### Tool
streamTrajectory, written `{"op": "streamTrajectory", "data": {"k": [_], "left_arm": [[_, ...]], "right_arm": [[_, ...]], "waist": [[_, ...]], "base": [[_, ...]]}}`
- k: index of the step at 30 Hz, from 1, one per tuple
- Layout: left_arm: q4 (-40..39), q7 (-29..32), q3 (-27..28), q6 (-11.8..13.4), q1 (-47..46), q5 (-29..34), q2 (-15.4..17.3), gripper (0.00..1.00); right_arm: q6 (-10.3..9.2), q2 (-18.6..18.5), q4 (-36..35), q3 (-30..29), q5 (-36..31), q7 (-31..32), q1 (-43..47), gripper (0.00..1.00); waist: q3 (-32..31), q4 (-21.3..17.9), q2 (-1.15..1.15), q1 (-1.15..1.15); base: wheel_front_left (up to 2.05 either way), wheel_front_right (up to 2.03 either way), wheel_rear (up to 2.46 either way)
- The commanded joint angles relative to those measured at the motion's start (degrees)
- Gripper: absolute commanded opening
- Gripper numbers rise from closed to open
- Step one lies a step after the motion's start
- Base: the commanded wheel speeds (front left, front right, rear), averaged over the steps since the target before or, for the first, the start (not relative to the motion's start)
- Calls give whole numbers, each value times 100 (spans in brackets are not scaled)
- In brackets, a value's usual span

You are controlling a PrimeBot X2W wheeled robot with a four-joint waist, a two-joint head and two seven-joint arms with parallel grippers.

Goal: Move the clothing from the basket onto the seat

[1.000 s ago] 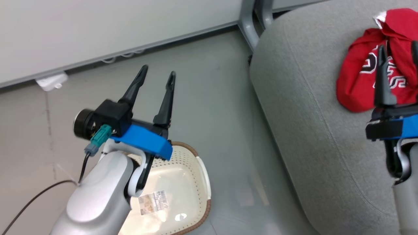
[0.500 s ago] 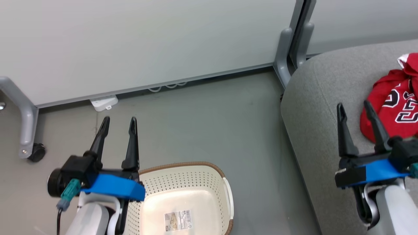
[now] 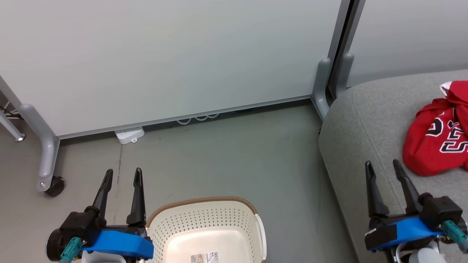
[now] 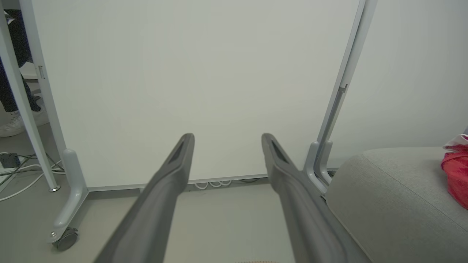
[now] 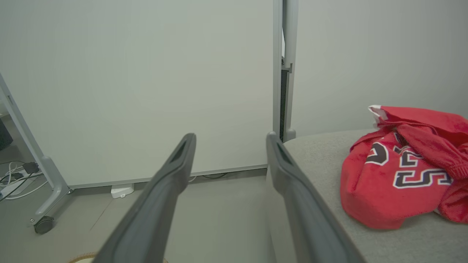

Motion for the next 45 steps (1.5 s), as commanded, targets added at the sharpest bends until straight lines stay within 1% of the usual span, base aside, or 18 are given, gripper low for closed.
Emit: {"op": "streamTrajectory", "data": {"k": [1,8,14,28,29,34,45], "left_arm": [[4,-18,76,-46,90,63,-16,100],[59,-18,266,-167,259,187,-115,100],[125,-18,330,-173,337,200,-149,100],[140,-18,137,-26,352,120,-151,100],[147,0,148,-43,297,109,-166,0],[402,42,155,-33,428,79,-189,0],[369,367,333,-120,376,-1094,-184,0]], "right_arm": [[-6,52,20,6,-1,0,133,100],[-6,191,52,-37,27,-1,383,100],[-5,252,69,-75,6,0,501,100],[-6,263,65,-84,-39,-1,500,100],[-1,237,63,-85,-14,0,432,0],[0,246,314,-86,17,16,505,0],[-1,286,266,-181,1254,352,427,0]], "waist": [[-57,29,0,0],[-173,121,0,0],[-250,162,0,0],[-293,209,0,0],[-293,209,0,1],[-294,211,0,2],[-284,216,0,1]], "base": [[0,0,0],[0,0,0],[0,0,0],[0,0,0],[0,0,0],[0,0,0],[0,0,0]]}}
